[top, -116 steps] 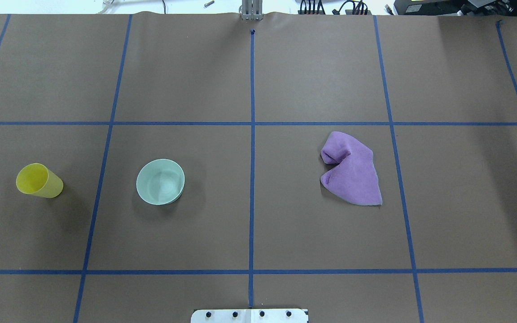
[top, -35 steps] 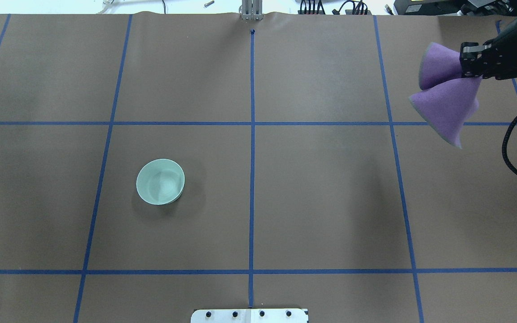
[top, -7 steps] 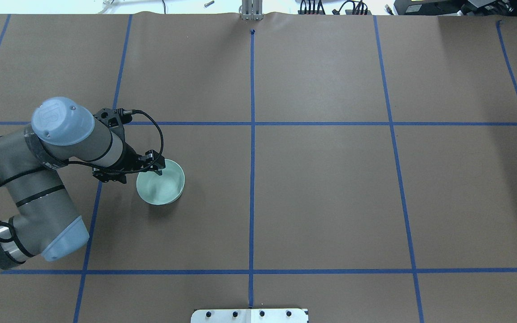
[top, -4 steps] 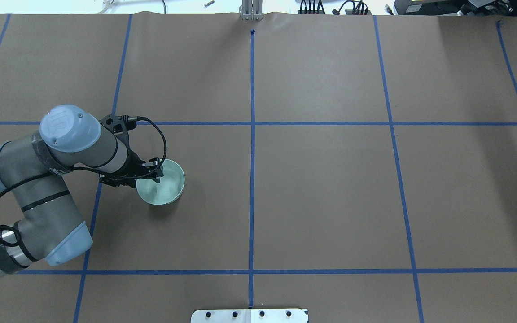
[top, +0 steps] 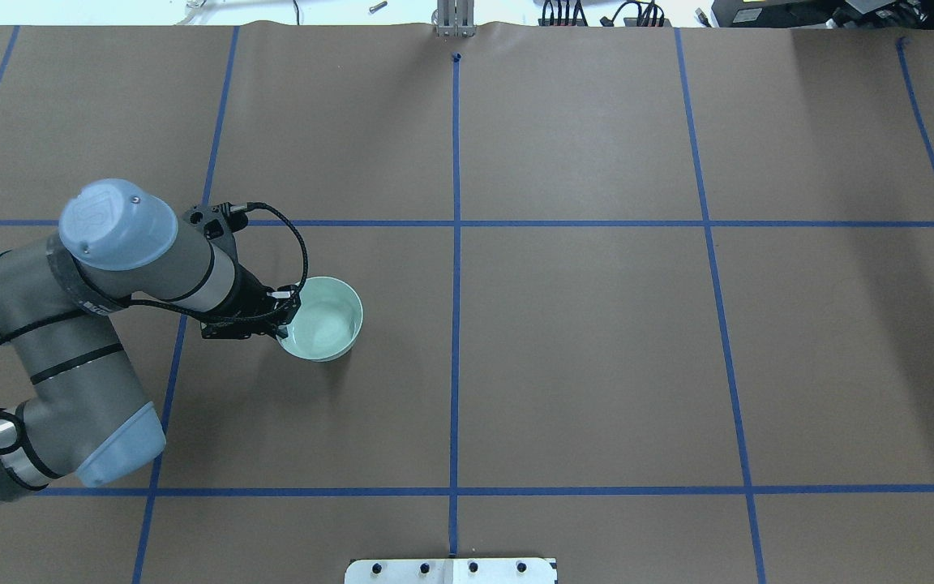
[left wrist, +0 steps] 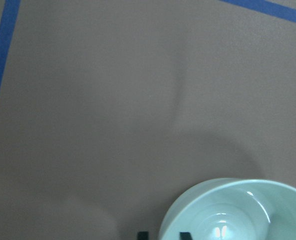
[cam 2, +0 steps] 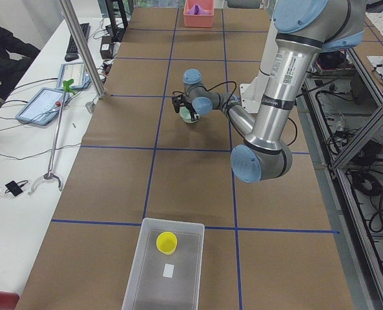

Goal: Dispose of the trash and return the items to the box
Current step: 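Grasp the rim of the pale green bowl with the left gripper, then lift the green bowl and carry it toward the clear bin with the left gripper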

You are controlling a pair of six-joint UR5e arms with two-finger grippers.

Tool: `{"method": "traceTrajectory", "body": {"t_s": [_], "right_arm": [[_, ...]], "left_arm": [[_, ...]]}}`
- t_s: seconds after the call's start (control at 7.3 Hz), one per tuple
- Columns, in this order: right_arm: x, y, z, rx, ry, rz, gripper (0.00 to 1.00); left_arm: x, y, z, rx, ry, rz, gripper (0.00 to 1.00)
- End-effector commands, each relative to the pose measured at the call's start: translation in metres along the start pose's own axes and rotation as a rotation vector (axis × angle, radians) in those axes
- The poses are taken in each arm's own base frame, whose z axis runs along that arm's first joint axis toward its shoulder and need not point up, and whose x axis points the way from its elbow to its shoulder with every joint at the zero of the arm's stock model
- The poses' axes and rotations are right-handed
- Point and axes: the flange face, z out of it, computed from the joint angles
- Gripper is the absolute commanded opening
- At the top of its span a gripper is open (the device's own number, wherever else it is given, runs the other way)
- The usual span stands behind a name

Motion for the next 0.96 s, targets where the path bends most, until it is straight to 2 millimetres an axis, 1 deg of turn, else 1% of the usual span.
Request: {"method": "traceTrajectory", "body": {"t_s": [0.0, 0.14, 0.27, 0.41, 0.55, 0.68, 0.82], "right_arm": [[-0.006, 0.001, -0.003, 0.007, -0.018, -0.009, 1.0], [-0.01, 0.0, 0.003, -0.005, -0.02, -0.018, 1.0], [-0.017, 0.0, 0.013, -0.027, -0.022, -0.031, 1.0], [-0.024, -0.001, 0.028, -0.062, -0.017, -0.049, 1.0], [-0.022, -0.001, 0.043, -0.092, -0.017, -0.023, 1.0], [-0.017, -0.001, 0.063, -0.132, -0.013, 0.021, 1.0], [-0.015, -0.001, 0.074, -0.155, -0.012, 0.025, 1.0]], "left_arm": [[0.001, -0.019, -0.062, -0.032, 0.035, -0.065, 0.0], [-0.014, -0.058, -0.096, 0.003, 0.057, -0.1, 0.0], [-0.039, -0.099, -0.124, 0.061, 0.058, -0.058, 0.0], [-0.085, -0.152, -0.143, 0.105, 0.018, -0.047, 0.0], [-0.132, -0.199, -0.173, 0.127, -0.006, -0.038, 0.0], [-0.191, -0.235, -0.208, 0.134, -0.015, -0.076, 0.0], [-0.242, -0.266, -0.241, 0.136, -0.003, -0.107, 0.0]]}}
